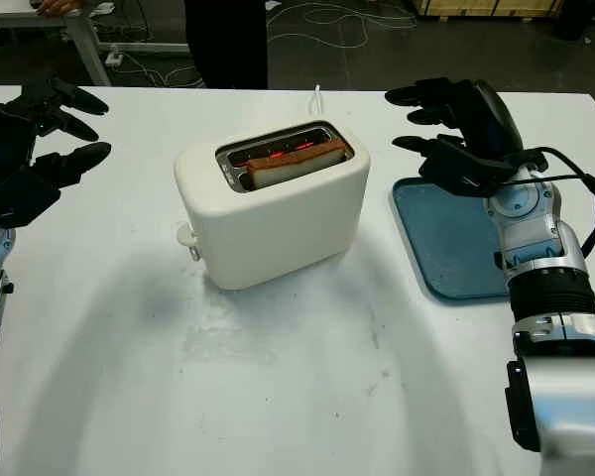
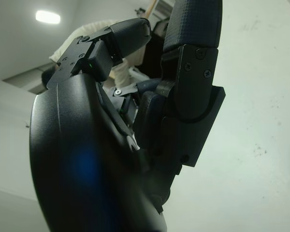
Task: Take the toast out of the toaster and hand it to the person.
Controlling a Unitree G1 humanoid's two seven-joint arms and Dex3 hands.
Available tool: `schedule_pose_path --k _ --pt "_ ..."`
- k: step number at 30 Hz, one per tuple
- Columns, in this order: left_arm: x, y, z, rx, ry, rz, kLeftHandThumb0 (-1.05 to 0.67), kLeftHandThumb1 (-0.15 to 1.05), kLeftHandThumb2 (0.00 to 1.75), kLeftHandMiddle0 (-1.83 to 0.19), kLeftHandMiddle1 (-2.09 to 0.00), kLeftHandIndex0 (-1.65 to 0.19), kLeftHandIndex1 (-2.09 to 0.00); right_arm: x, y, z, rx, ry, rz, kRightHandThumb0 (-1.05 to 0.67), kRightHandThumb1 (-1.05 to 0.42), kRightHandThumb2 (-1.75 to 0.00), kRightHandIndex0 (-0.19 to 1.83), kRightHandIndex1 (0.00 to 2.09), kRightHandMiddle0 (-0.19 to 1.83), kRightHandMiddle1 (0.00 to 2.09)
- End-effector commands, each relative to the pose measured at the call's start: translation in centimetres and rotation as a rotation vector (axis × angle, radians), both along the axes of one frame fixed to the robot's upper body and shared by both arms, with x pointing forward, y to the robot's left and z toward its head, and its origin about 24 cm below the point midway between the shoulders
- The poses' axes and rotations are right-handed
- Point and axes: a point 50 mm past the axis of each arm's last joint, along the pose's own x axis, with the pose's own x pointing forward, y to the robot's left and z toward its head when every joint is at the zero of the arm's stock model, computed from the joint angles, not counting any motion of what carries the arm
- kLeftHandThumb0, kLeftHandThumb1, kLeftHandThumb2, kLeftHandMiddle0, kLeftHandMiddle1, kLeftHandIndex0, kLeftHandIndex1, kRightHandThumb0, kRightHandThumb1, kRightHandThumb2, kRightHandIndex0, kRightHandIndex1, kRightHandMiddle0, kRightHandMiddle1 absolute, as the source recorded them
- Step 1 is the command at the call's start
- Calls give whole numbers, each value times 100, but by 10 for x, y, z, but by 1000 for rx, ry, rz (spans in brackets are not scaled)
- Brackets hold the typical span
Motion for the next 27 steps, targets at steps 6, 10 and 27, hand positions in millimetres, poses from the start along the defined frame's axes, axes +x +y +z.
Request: schedule_pose_path --k 6,10,27 --pt "0 -4 2 -13 -15 -20 -105 92 26 -46 -134 -34 -125 -3 0 5 12 -43 19 -23 -78 0 91 3 82 0" --pt "1 -3 0 -22 -9 -17 -105 92 25 -45 -134 -33 -125 -6 3 7 -4 -63 29 -23 -77 0 92 3 83 1" --pt "3 -4 -1 -18 4 -18 -103 92 23 -42 -135 -31 -125 -10 3 9 -3 -67 25 -26 -78 0 93 2 84 0"
